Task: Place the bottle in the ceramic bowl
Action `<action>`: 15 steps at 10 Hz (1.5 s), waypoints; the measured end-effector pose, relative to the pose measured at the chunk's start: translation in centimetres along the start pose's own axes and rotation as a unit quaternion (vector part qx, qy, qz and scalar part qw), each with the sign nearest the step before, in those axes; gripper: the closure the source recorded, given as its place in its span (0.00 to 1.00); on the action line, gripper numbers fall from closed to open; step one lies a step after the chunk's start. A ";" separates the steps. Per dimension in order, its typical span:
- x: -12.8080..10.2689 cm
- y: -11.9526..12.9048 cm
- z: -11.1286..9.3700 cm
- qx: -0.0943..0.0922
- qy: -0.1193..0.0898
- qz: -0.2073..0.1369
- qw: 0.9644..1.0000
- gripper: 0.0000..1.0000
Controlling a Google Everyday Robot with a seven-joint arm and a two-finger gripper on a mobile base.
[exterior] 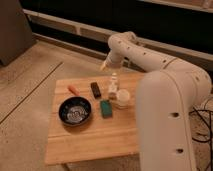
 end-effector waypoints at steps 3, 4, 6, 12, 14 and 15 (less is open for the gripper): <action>-1.0 -0.5 0.1 0.006 -0.002 0.002 1.000 0.35; -1.0 -0.5 0.1 0.006 -0.003 0.002 1.000 0.35; -1.4 -0.8 1.3 -0.001 -0.006 0.008 1.000 0.35; -1.3 -3.3 9.4 0.047 0.046 0.005 0.998 0.35; 0.7 -3.7 12.4 0.085 0.092 -0.014 0.992 0.35; 1.7 -3.7 13.7 0.104 0.114 -0.022 0.988 0.35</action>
